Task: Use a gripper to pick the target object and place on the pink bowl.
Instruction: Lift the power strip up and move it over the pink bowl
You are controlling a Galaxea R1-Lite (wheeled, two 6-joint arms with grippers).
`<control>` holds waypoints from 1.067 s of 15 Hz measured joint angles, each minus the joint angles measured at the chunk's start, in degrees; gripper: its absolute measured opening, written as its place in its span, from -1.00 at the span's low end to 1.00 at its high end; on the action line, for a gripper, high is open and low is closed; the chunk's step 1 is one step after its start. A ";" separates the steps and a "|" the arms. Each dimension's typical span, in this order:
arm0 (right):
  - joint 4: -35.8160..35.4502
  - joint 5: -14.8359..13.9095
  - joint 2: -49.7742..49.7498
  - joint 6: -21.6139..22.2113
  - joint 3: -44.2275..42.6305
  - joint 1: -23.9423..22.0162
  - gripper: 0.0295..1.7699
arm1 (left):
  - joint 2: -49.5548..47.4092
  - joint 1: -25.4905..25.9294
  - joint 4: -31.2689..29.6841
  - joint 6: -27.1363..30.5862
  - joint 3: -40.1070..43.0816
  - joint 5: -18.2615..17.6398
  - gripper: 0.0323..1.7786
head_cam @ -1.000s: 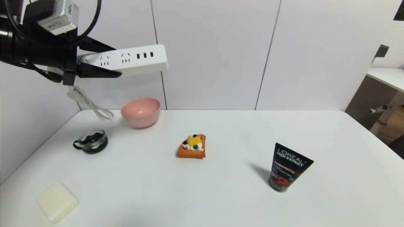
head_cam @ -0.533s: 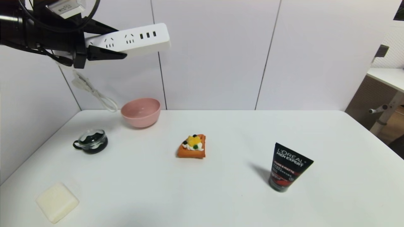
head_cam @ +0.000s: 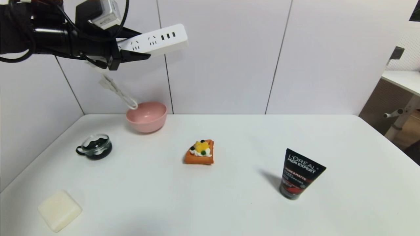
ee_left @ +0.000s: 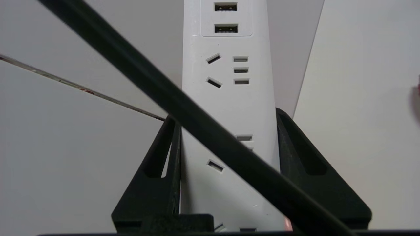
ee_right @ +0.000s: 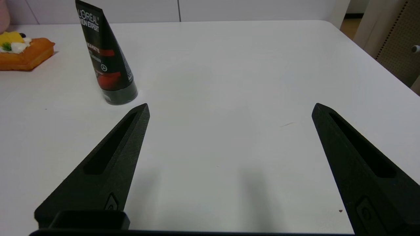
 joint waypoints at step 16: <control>0.00 0.02 0.00 -0.04 0.00 0.00 0.93 | 17.09 0.50 -2.82 -2.68 0.85 -4.52 -0.06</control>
